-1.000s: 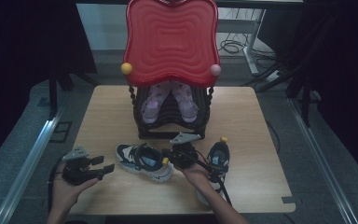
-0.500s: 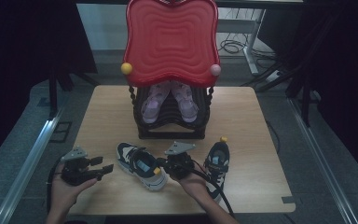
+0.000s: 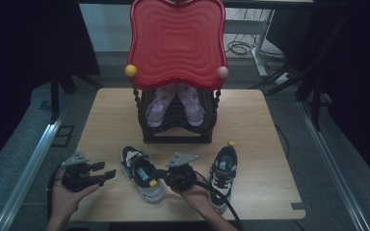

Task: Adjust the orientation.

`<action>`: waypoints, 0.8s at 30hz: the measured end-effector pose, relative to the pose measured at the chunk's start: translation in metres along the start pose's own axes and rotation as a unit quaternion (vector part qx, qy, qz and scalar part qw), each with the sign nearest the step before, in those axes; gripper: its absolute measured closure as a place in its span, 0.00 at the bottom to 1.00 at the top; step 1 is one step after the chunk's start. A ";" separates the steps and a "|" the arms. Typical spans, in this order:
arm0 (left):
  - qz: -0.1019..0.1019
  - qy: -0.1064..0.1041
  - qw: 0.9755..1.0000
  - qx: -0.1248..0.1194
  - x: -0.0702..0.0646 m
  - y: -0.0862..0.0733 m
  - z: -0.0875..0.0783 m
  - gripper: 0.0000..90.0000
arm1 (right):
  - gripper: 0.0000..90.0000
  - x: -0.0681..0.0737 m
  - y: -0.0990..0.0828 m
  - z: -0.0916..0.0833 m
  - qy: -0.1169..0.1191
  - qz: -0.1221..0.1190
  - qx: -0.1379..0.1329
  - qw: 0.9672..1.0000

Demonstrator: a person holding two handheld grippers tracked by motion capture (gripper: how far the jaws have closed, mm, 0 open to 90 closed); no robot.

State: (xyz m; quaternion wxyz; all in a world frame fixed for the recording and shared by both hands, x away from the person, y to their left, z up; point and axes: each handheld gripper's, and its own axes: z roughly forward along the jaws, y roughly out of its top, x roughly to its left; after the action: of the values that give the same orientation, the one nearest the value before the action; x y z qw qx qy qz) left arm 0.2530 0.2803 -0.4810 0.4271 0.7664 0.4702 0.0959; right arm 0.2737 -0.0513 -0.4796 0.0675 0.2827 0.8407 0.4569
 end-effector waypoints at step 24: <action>-0.005 0.002 1.000 0.003 0.003 -0.003 0.000 0.41 | 0.99 0.026 -0.006 0.011 0.042 -0.011 -0.003 0.999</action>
State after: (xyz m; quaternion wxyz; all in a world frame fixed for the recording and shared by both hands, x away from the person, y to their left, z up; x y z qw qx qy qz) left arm 0.2524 0.2835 -0.4838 0.4240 0.7653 0.4750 0.0943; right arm 0.2535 -0.0319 -0.4873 0.0378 0.2534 0.8445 0.4702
